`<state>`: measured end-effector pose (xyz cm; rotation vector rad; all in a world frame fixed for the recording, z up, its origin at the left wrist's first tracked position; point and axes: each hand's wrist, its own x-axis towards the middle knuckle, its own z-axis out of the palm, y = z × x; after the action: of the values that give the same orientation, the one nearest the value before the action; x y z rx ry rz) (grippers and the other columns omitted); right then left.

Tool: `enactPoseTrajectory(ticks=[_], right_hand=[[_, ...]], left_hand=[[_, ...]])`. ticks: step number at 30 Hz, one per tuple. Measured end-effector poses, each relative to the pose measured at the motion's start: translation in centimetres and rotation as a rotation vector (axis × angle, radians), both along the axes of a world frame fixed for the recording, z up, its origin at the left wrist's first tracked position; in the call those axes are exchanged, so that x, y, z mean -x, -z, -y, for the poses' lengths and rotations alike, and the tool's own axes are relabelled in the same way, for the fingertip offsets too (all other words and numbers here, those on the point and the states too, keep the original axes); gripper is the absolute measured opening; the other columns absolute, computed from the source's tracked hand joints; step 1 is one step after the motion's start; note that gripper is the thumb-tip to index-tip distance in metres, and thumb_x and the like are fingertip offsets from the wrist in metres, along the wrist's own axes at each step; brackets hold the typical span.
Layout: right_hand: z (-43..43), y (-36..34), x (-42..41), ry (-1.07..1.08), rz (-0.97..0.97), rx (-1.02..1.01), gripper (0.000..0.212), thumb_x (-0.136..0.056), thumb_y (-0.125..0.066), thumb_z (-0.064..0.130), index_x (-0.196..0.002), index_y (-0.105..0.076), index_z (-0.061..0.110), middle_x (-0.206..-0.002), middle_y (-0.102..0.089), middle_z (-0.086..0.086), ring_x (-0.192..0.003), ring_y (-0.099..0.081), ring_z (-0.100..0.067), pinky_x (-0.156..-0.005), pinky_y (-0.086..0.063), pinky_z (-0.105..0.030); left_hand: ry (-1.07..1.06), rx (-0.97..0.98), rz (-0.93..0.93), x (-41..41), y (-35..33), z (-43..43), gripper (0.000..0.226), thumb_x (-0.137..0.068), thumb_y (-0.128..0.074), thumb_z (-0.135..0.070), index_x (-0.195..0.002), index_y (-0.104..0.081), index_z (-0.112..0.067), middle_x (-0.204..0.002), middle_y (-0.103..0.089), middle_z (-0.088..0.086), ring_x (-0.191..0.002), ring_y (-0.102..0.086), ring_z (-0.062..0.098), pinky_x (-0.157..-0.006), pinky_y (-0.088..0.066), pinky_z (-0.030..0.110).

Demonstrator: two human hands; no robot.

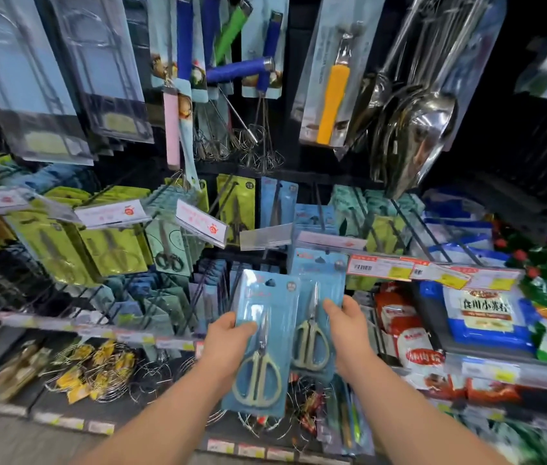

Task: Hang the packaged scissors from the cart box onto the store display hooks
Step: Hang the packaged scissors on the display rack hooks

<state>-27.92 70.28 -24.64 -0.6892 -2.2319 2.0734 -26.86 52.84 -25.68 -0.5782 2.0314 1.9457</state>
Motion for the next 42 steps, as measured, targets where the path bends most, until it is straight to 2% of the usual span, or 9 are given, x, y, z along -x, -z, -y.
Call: enactPoseTrajectory(ticks=[7, 11, 18, 22, 25, 30, 33, 39, 42], right_hand=[[-1.4, 1.2, 3.1, 0.009, 0.031, -0.055, 0.022, -0.092, -0.05, 0.015, -0.1, -0.052, -0.005, -0.098, -0.051, -0.039, -0.078, -0.044, -0.021, -0.073, -0.038, -0.033], [-1.6, 1.4, 5.6, 0.033, 0.005, -0.034, 0.028, -0.095, -0.049, 0.013, -0.121, -0.052, 0.004, -0.105, -0.062, -0.016, -0.089, -0.054, -0.024, -0.081, -0.044, -0.034], [-2.0, 1.7, 9.1, 0.036, 0.169, 0.053, 0.052, -0.095, -0.05, 0.032, -0.14, -0.037, 0.008, -0.146, -0.04, -0.01, -0.133, -0.039, -0.029, -0.106, -0.032, -0.037], [-2.4, 2.4, 9.1, 0.005, 0.165, -0.008, 0.05, -0.093, -0.053, 0.033, -0.138, -0.041, 0.015, -0.141, -0.047, -0.005, -0.129, -0.045, -0.029, -0.107, -0.036, -0.041], [-2.5, 2.4, 7.4, 0.015, 0.036, -0.09, 0.05, -0.092, -0.057, 0.021, -0.138, -0.039, 0.012, -0.133, -0.05, -0.005, -0.126, -0.046, -0.026, -0.102, -0.034, -0.028], [-2.8, 2.6, 1.3, -0.133, 0.04, 0.005, 0.03, -0.095, -0.047, 0.036, -0.111, -0.061, 0.015, -0.112, -0.065, -0.002, -0.103, -0.06, -0.017, -0.095, -0.045, -0.035], [-2.4, 2.9, -1.4, -0.28, 0.002, -0.012, 0.014, -0.094, -0.053, 0.024, -0.101, -0.063, 0.015, -0.1, -0.07, 0.0, -0.094, -0.066, -0.016, -0.081, -0.052, -0.025], [-2.3, 2.5, -0.8, -0.188, -0.081, -0.162, 0.006, -0.092, -0.055, 0.016, -0.091, -0.059, 0.019, -0.084, -0.066, 0.005, -0.077, -0.062, -0.012, -0.07, -0.051, -0.024], [-2.4, 2.4, -0.2, -0.187, -0.093, -0.16, 0.007, -0.093, -0.053, 0.018, -0.09, -0.059, 0.018, -0.079, -0.063, 0.002, -0.071, -0.058, -0.013, -0.066, -0.047, -0.027]], left_hand=[[-0.044, -0.037, -0.027, 1.4, 0.0, -1.1, 0.009, -0.087, -0.057, -0.007, -0.092, -0.056, 0.0, -0.09, -0.058, 0.014, -0.079, -0.053, 0.026, -0.086, -0.05, 0.048], [-0.023, -0.041, -0.024, 1.8, 0.0, -1.6, 0.006, -0.089, -0.057, -0.006, -0.089, -0.061, -0.01, -0.096, -0.07, 0.013, -0.092, -0.065, 0.033, -0.094, -0.05, 0.053], [-0.038, -0.025, -0.024, 2.6, 0.8, -2.0, 0.012, -0.092, -0.056, -0.009, -0.087, -0.061, -0.018, -0.095, -0.071, 0.008, -0.093, -0.067, 0.031, -0.091, -0.052, 0.049], [-0.026, -0.043, -0.029, 2.4, 0.9, -2.2, 0.012, -0.092, -0.054, -0.006, -0.087, -0.06, -0.015, -0.092, -0.07, 0.008, -0.087, -0.066, 0.028, -0.086, -0.054, 0.044], [-0.016, -0.061, -0.042, 1.9, 0.7, -2.5, 0.012, -0.092, -0.054, -0.005, -0.09, -0.061, -0.014, -0.097, -0.071, 0.011, -0.091, -0.067, 0.03, -0.086, -0.054, 0.043], [0.013, -0.085, -0.074, 1.5, 0.2, -4.0, 0.013, -0.091, -0.055, -0.005, -0.091, -0.063, -0.015, -0.099, -0.072, 0.01, -0.095, -0.068, 0.03, -0.09, -0.053, 0.045], [0.044, -0.106, -0.102, 1.5, 0.1, -5.5, 0.014, -0.091, -0.055, -0.004, -0.1, -0.064, -0.01, -0.103, -0.072, 0.01, -0.098, -0.068, 0.03, -0.091, -0.053, 0.046], [0.028, -0.081, -0.159, 2.3, -0.2, -7.6, 0.014, -0.092, -0.054, -0.006, -0.091, -0.061, -0.018, -0.093, -0.071, 0.002, -0.081, -0.066, 0.016, -0.067, -0.052, 0.024], [0.038, -0.047, -0.168, 3.0, -0.6, -7.9, 0.011, -0.092, -0.055, -0.009, -0.093, -0.061, -0.018, -0.097, -0.071, 0.005, -0.088, -0.068, 0.022, -0.076, -0.056, 0.033]])
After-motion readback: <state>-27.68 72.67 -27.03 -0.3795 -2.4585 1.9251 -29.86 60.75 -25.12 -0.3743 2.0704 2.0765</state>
